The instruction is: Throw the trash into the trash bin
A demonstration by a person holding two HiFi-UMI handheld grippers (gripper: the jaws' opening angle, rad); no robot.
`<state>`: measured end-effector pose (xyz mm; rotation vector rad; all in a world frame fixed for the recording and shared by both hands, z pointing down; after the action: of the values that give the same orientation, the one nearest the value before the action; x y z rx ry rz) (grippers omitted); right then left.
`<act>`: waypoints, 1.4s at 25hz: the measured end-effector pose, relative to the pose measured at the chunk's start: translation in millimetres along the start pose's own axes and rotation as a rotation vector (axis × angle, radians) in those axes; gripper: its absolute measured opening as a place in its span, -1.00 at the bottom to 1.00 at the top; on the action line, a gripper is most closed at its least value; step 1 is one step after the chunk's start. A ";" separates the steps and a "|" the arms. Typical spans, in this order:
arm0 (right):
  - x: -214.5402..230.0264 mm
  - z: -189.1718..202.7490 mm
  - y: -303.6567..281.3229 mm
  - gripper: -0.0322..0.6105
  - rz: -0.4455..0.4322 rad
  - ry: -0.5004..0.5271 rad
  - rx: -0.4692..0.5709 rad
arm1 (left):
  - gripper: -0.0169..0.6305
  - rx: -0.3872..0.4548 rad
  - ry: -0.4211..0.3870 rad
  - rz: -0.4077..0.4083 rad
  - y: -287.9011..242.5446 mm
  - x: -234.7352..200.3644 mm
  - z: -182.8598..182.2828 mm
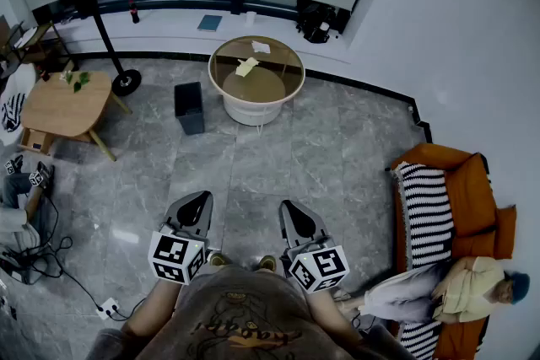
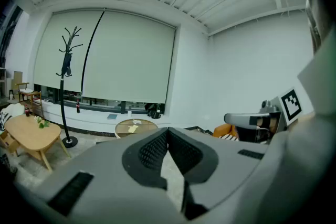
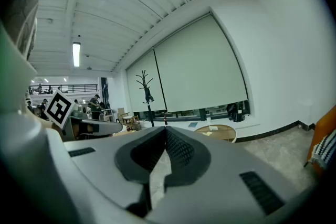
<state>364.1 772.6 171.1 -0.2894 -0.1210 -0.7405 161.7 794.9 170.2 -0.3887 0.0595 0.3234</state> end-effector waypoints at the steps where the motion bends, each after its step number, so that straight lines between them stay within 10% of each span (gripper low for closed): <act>1: -1.5 0.2 -2.0 -0.85 0.003 -0.003 0.005 | -0.89 0.001 0.002 0.003 -0.2 -2.4 1.0; 20: -20.8 11.0 -54.0 -0.84 0.039 -0.011 0.003 | -0.89 0.022 0.007 0.046 -16.1 -61.4 -0.8; 35: 59.7 -19.2 -154.2 -0.84 0.033 -0.007 -0.034 | -0.89 -0.005 0.014 0.048 -127.3 -107.9 -39.5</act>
<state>303.3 620.1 198.7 -0.3255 -0.1107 -0.7096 100.5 636.3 192.6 -0.3948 0.0818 0.3678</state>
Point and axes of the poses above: the fingertips, and each gripper's own axes: y backward along the fingers, x to its right, z out of its underside, the point moved 4 cm from there along y, backward along the fingers, and after that the axes turned 6 degrees about -x, right-handed, at the moved point
